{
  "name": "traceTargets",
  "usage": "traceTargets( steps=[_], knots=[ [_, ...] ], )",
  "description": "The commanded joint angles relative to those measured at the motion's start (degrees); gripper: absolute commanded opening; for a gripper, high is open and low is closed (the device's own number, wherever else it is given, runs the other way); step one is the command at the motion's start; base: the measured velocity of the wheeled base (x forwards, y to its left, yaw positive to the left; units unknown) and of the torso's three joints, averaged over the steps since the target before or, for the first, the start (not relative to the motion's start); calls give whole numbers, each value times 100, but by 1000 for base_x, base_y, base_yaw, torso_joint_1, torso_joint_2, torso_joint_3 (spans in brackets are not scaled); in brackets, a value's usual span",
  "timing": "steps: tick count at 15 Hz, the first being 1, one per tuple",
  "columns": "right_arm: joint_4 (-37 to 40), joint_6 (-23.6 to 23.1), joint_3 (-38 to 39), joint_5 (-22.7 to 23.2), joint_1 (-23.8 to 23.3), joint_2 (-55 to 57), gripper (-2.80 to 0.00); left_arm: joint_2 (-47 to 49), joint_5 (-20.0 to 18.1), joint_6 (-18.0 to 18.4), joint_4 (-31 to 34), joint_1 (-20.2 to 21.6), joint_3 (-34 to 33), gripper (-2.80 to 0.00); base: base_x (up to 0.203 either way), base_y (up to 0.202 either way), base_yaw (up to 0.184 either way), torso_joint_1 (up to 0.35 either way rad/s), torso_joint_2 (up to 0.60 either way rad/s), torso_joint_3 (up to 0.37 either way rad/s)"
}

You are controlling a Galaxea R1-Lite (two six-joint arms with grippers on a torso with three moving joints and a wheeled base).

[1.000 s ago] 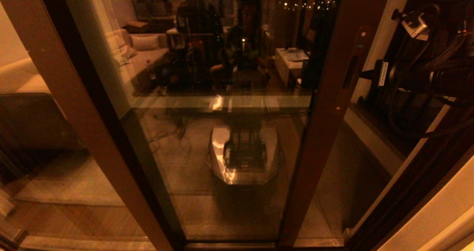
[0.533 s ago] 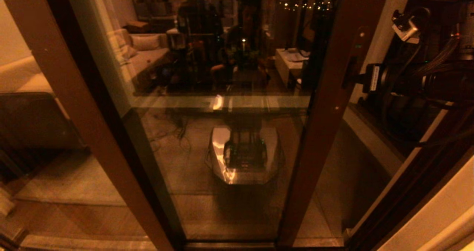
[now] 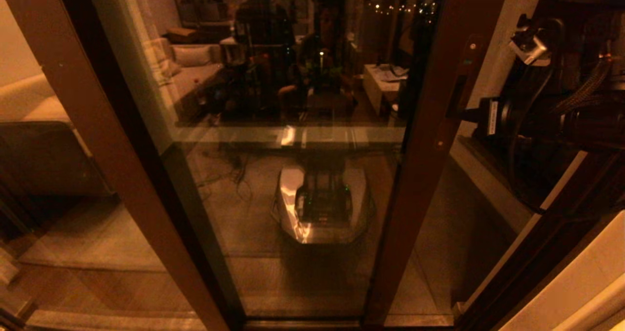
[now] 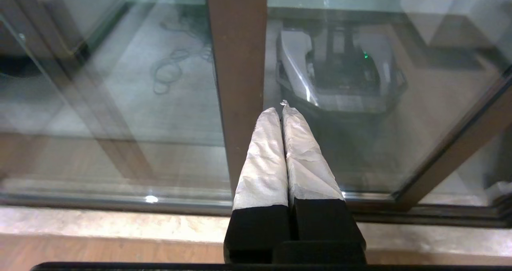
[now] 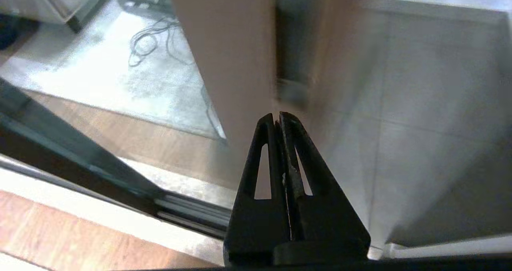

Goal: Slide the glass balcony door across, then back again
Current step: Open the slid door

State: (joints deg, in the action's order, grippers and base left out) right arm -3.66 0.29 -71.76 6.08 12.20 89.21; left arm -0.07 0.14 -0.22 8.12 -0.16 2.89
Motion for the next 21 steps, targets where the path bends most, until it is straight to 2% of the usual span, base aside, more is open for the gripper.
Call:
traceTargets(
  steps=[1,4,6,10,15,18,21],
  knots=[
    [-4,-1,139,11,-82,-367,-280,-1,3,-4,5,-2,1,-280,0,0,0,0,0,0],
    [19,-53,289,14,-267,-702,-280,-1,3,-4,5,-2,1,-280,0,0,0,0,0,0],
    [108,-232,316,8,-574,-852,-280,-1,3,-4,5,-2,1,-280,0,0,0,0,0,0],
    [90,-248,-19,-25,-986,-406,-280,-1,3,-4,5,-2,1,-280,0,0,0,0,0,0],
    [-501,240,-598,-56,-953,660,-280,-1,3,-4,5,-2,1,-280,0,0,0,0,0,0],
    [-751,638,-1168,-149,-743,1196,-280,-1,3,-4,5,-2,1,-280,0,0,0,0,0,0],
    [-1060,688,-1282,-181,-674,1491,-280,-1,3,-4,5,-2,1,-280,0,0,0,0,0,0]
  ],
)
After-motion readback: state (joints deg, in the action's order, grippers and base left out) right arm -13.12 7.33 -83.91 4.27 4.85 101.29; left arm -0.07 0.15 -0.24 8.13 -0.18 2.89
